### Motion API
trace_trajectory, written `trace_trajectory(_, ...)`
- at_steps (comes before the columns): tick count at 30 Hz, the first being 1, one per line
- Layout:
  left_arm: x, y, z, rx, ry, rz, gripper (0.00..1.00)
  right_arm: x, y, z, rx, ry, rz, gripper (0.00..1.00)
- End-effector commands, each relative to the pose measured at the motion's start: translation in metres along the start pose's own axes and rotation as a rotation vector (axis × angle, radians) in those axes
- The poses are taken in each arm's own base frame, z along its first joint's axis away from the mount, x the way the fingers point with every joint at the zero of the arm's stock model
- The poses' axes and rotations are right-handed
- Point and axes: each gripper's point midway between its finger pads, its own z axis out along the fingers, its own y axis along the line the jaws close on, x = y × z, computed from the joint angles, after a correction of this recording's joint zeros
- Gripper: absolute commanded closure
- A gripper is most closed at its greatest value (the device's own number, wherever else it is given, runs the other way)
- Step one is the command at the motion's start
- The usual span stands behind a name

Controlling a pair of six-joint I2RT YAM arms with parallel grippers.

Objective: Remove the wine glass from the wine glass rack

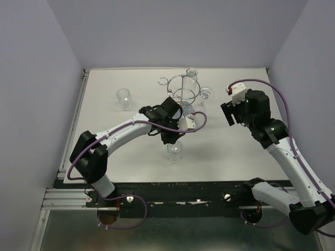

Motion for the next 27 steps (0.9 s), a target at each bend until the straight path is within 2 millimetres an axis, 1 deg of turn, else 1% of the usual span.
trace_trajectory(1,0.009,0.004,-0.003,-0.005,0.023,0.039,0.92,-0.006,-0.001,0.001,-0.002,-0.02,0.012,0.15)
trace_trajectory(2,0.009,0.005,-0.005,-0.014,0.022,0.037,0.96,-0.008,-0.002,0.0,0.0,-0.024,0.01,0.15)
trace_trajectory(4,0.011,0.007,-0.01,-0.033,0.026,0.036,1.0,-0.01,-0.005,0.0,0.007,-0.025,0.007,0.15)
trace_trajectory(7,0.017,0.012,-0.025,-0.066,0.022,0.033,1.0,-0.014,-0.007,0.002,0.014,-0.031,0.002,0.15)
trace_trajectory(12,0.033,0.02,-0.068,-0.155,0.008,0.03,1.0,-0.023,-0.012,0.005,0.025,-0.045,0.0,0.15)
trace_trajectory(15,0.052,0.026,-0.095,-0.224,0.015,-0.004,1.0,-0.027,-0.014,0.006,0.031,-0.053,-0.002,0.15)
trace_trajectory(17,0.069,0.034,-0.111,-0.27,0.032,-0.066,1.0,-0.03,-0.015,0.007,0.033,-0.057,-0.001,0.15)
trace_trajectory(19,0.089,0.049,-0.129,-0.32,0.049,-0.167,1.0,-0.031,-0.015,0.009,0.03,-0.055,0.0,0.15)
trace_trajectory(23,0.118,0.087,-0.166,-0.443,0.033,-0.352,1.0,-0.036,-0.017,0.01,0.034,-0.065,-0.002,0.15)
trace_trajectory(27,0.146,0.122,-0.202,-0.552,0.024,-0.484,1.0,-0.04,-0.02,0.01,0.04,-0.072,-0.007,0.15)
